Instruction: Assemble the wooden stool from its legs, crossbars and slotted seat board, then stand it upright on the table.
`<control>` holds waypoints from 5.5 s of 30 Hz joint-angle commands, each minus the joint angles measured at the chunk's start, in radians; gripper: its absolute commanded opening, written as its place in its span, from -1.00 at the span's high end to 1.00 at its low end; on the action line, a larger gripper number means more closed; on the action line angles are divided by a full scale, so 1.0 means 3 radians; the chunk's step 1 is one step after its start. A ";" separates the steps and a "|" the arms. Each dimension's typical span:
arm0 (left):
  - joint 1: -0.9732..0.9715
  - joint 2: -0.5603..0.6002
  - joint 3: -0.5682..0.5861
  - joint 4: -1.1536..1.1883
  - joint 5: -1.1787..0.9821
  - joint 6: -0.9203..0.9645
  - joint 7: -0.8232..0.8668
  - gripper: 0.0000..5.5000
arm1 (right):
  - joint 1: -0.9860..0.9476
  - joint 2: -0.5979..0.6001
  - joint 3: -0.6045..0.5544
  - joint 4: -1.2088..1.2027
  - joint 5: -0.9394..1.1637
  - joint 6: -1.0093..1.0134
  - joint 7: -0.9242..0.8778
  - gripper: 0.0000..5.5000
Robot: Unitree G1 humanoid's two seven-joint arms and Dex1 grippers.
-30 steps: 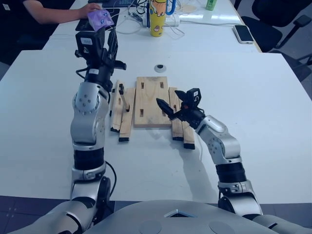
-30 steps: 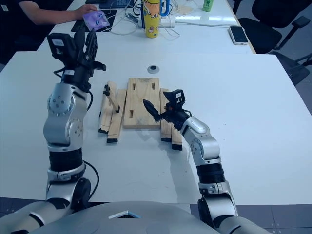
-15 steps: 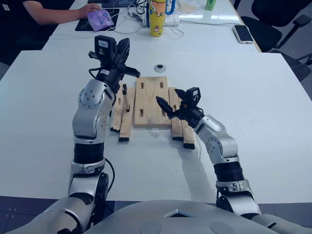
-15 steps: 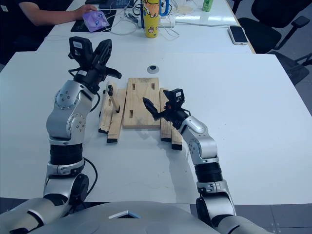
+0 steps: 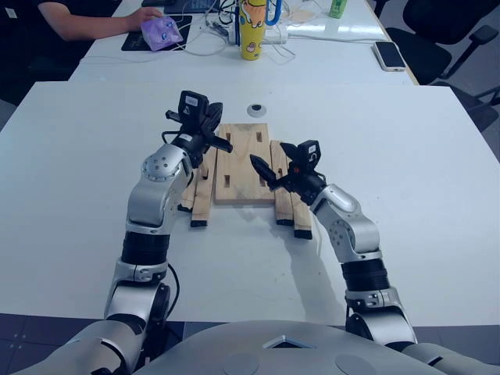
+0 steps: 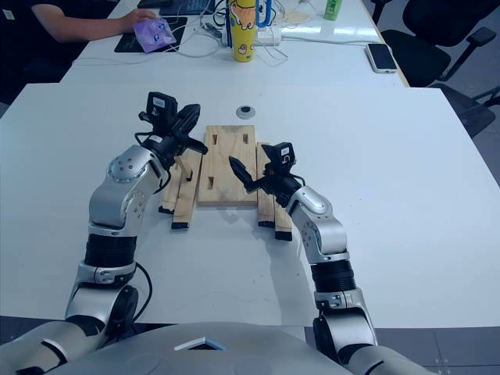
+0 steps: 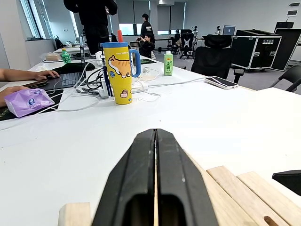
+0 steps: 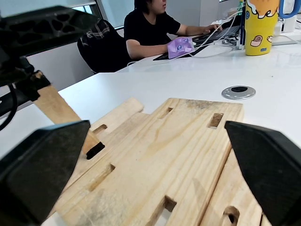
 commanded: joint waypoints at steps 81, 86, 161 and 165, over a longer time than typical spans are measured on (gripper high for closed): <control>0.1020 -0.0213 -0.0150 -0.0868 0.0744 -0.0040 0.0722 -0.03 | -0.0191 -0.0079 0.0005 0.0365 -0.0103 -0.0194 0.0129 -0.96; 0.1057 -0.0321 -0.0135 -0.0728 0.0639 -0.0023 0.0683 -0.03 | -0.0193 -0.0083 0.0016 0.0367 -0.0104 -0.0190 0.0130 -0.96; -0.0506 0.0221 0.1263 0.0233 -0.3491 0.1634 -0.1089 0.84 | -0.1321 -0.0913 -0.1173 0.1186 0.2073 0.2104 0.2231 -0.96; -0.0538 0.0264 0.1316 0.0320 -0.3518 0.1644 -0.1086 0.84 | -0.1334 -0.0990 -0.1207 0.1187 0.2128 0.2198 0.2336 -0.78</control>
